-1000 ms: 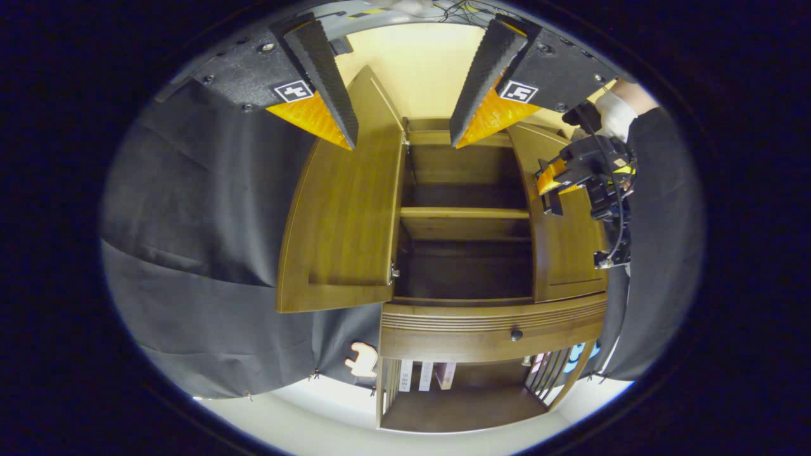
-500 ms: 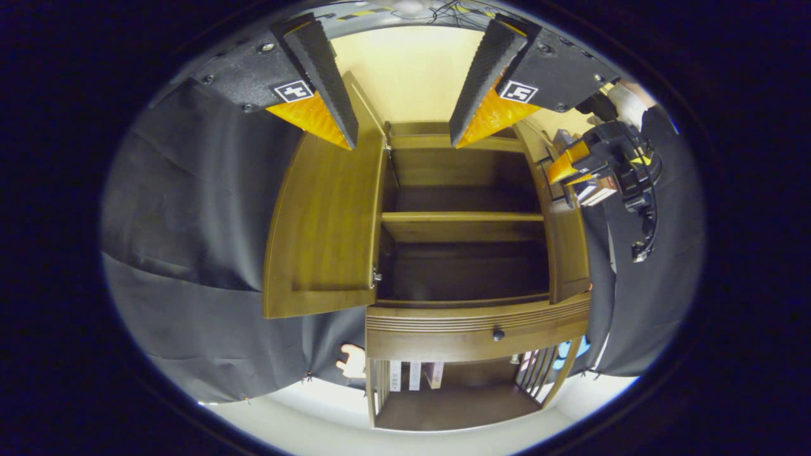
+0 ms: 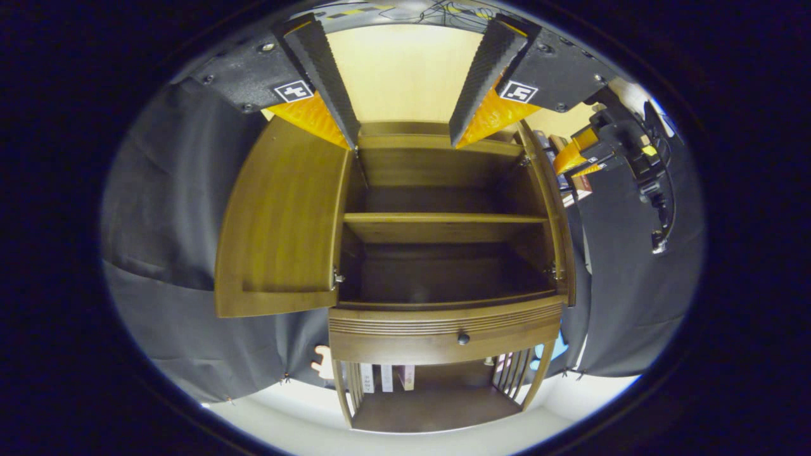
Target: Open the right door of the double-door shoe cabinet with the right hand, and open the left door with the left hand.
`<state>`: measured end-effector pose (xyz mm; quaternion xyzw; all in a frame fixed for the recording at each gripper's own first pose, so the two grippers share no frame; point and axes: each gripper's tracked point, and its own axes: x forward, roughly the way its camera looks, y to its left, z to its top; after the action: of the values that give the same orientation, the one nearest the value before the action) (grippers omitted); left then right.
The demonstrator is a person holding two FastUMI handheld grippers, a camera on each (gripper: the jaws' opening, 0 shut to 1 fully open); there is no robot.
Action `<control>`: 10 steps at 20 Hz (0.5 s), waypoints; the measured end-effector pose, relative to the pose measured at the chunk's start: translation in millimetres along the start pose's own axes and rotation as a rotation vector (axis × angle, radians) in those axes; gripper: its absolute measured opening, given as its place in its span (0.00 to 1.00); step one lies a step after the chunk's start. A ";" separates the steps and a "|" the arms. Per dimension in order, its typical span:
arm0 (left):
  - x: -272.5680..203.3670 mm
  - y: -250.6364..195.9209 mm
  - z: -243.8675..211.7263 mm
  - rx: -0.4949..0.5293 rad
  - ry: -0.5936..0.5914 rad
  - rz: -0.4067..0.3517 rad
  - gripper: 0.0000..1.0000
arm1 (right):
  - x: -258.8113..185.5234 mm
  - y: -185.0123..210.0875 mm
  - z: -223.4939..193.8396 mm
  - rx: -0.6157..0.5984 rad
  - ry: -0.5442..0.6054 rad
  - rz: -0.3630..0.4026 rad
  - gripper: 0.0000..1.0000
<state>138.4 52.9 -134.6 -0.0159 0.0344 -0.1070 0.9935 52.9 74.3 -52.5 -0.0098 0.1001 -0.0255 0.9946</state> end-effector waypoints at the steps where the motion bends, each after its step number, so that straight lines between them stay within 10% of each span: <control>1: -2.4 3.9 -0.6 -0.001 -0.002 0.006 0.20 | 1.7 3.7 0.2 0.002 0.001 0.008 0.92; 10: -20.6 37.5 -2.5 0.020 0.010 0.095 0.19 | 15.3 18.0 -2.0 0.000 0.013 0.048 0.92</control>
<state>126.1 93.9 -137.2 -0.0039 0.0390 -0.0601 0.9974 68.4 91.5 -57.9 -0.0074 0.1070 -0.0017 0.9942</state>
